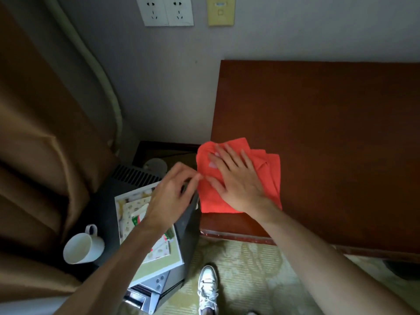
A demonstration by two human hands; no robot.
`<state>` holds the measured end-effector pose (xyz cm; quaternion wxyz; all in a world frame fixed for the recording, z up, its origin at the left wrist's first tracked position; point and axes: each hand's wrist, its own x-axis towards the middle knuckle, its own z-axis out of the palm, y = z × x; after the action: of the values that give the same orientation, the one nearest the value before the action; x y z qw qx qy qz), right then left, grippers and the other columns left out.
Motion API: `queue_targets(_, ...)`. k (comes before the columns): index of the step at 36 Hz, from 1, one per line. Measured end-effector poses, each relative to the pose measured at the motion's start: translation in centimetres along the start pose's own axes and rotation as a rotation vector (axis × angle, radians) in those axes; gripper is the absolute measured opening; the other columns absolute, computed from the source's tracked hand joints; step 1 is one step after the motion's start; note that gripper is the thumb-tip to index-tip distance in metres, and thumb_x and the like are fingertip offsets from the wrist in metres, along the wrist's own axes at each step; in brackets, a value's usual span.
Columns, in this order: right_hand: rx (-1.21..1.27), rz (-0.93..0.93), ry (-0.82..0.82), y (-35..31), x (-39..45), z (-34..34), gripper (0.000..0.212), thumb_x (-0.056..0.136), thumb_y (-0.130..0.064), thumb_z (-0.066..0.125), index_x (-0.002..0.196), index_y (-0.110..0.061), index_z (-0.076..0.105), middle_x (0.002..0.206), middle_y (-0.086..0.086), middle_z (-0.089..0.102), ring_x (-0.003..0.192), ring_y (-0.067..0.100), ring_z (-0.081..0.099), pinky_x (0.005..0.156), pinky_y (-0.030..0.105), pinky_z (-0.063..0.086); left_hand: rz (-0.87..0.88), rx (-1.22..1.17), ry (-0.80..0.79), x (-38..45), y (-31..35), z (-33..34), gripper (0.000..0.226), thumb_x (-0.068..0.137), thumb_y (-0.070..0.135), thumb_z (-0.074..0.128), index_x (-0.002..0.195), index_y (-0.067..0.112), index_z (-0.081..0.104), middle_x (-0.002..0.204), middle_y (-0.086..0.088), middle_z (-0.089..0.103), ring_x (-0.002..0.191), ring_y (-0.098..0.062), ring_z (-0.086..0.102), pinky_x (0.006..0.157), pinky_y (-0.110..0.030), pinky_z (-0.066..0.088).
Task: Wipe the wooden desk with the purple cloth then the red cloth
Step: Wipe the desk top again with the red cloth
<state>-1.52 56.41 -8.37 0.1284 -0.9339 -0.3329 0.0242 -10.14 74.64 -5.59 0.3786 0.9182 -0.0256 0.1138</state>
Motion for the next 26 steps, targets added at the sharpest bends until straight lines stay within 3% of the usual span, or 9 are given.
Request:
queue_targets(4,-0.064,0.018,0.003,0.2,-0.5,0.4,0.076,0.098,-0.068,0.02,0.162,-0.028,0.027,0.173,0.0,0.012,0.16,0.027,0.005,0.124,0.066,0.005,-0.163,-0.037,0.063,0.9,-1.3,0.1,0.02,0.099,0.006,0.054,0.107,0.015,0.071,0.105,0.003,0.054,0.094,0.001,0.061,0.079,-0.009,0.044)
queue_targets(7,-0.068,0.027,-0.025,-0.4,-1.5,0.4,0.076,0.099,-0.067,0.019,0.162,-0.028,0.027,0.172,0.002,0.019,0.159,0.028,0.01,0.12,0.071,0.008,-0.214,-0.046,0.055,1.2,-1.4,0.1,0.025,0.097,0.001,0.053,0.11,0.014,0.07,0.107,0.003,0.052,0.094,0.001,0.062,0.076,-0.006,0.041)
queue_targets(11,-0.073,0.014,-0.027,-1.6,-4.5,0.6,0.073,0.099,-0.068,0.026,0.161,-0.03,0.031,0.17,-0.002,0.025,0.159,0.027,0.014,0.119,0.072,0.01,-0.237,-0.071,0.091,1.8,-1.0,0.2,0.025,0.096,0.003,0.054,0.109,0.019,0.068,0.105,0.008,0.051,0.095,0.003,0.062,0.077,-0.011,0.045)
queue_targets(14,-0.079,-0.019,0.008,-2.1,-7.1,0.8,0.07,0.102,-0.067,0.031,0.161,-0.031,0.03,0.171,-0.004,0.019,0.16,0.026,0.009,0.119,0.071,0.012,-0.229,-0.077,0.086,2.3,-0.6,0.4,0.025,0.097,0.004,0.054,0.111,0.02,0.068,0.106,0.013,0.05,0.096,0.003,0.062,0.079,-0.021,0.051)
queue_targets(17,-0.053,-0.011,0.033,-1.9,-7.5,0.8,0.069,0.102,-0.067,0.032,0.162,-0.035,0.026,0.173,-0.006,0.012,0.16,0.022,0.007,0.121,0.069,0.012,-0.214,-0.064,0.082,3.3,-0.8,0.8,0.024,0.097,0.004,0.054,0.111,0.019,0.067,0.107,0.007,0.051,0.097,0.003,0.063,0.079,-0.025,0.054)
queue_targets(22,-0.026,0.042,0.03,0.4,-2.4,0.7,0.069,0.101,-0.068,0.025,0.163,-0.038,0.019,0.173,-0.008,0.003,0.16,0.018,0.001,0.125,0.062,0.002,-0.24,-0.096,0.101,5.9,-1.2,1.8,0.022,0.098,0.008,0.054,0.112,0.023,0.062,0.112,0.005,0.053,0.097,0.007,0.06,0.078,-0.017,0.048)
queue_targets(26,-0.012,0.172,0.071,5.3,7.1,0.0,0.073,0.097,-0.069,0.018,0.163,-0.037,0.021,0.173,-0.008,0.009,0.159,0.019,0.007,0.125,0.06,-0.002,-0.214,-0.061,0.065,9.2,-2.2,3.1,0.021,0.098,0.02,0.052,0.117,0.02,0.061,0.115,0.005,0.053,0.102,0.002,0.06,0.086,-0.037,0.056)
